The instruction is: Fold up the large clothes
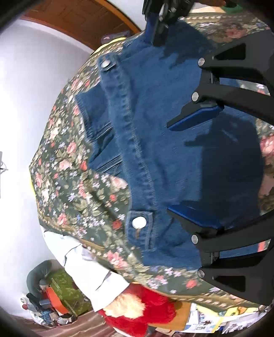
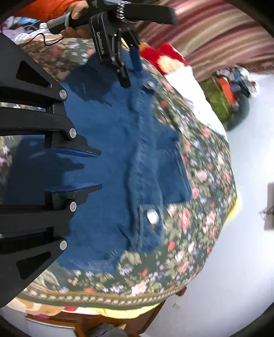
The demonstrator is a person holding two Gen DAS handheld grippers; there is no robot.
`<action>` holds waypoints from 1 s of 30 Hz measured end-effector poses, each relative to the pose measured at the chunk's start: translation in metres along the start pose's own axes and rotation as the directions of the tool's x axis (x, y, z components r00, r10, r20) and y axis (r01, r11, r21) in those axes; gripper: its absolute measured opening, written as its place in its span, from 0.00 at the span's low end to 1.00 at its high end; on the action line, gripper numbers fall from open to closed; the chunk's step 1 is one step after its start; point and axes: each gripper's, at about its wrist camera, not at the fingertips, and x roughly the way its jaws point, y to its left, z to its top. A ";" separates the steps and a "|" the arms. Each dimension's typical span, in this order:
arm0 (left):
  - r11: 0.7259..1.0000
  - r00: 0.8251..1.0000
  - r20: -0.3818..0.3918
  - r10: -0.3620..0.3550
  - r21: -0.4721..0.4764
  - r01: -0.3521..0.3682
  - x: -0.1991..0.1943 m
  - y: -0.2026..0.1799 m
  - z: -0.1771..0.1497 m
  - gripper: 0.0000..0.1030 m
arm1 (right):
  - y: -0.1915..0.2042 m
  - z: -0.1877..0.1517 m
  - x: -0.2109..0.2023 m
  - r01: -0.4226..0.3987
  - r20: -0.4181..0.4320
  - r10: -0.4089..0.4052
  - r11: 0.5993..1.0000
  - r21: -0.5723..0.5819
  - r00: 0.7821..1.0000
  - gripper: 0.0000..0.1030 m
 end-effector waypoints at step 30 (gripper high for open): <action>0.987 0.989 -0.044 0.141 0.082 -0.137 0.004 0.013 -0.084 0.77 | -0.008 -0.060 0.011 0.264 -0.056 -0.271 0.958 -0.115 0.961 0.19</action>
